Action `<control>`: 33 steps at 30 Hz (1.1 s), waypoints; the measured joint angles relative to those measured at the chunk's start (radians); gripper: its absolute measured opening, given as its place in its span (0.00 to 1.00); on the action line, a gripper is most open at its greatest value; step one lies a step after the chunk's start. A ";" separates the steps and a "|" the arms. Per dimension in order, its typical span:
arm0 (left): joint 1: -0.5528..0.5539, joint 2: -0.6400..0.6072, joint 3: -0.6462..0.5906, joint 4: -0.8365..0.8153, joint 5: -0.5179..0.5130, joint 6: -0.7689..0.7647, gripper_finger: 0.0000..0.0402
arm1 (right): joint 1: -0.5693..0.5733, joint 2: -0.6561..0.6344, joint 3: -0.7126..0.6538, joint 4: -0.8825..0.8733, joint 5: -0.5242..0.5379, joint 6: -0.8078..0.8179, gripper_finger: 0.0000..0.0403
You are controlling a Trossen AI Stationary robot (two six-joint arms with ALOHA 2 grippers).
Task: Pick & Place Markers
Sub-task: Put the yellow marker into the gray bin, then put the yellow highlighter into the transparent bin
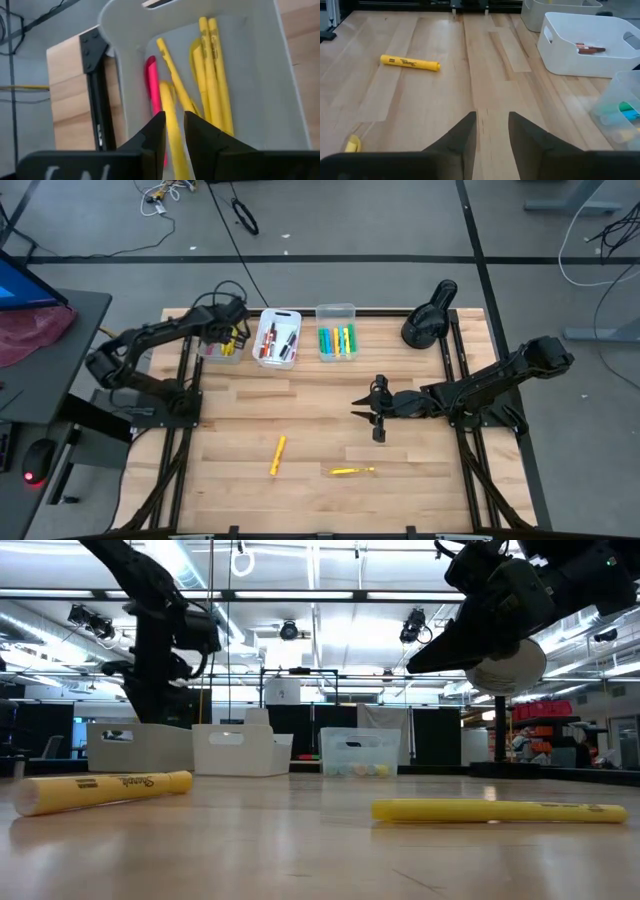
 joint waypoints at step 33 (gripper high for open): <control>-1.322 -0.112 -0.134 0.234 -0.076 -0.370 0.40 | 0.001 0.111 0.000 0.077 -0.020 0.106 0.28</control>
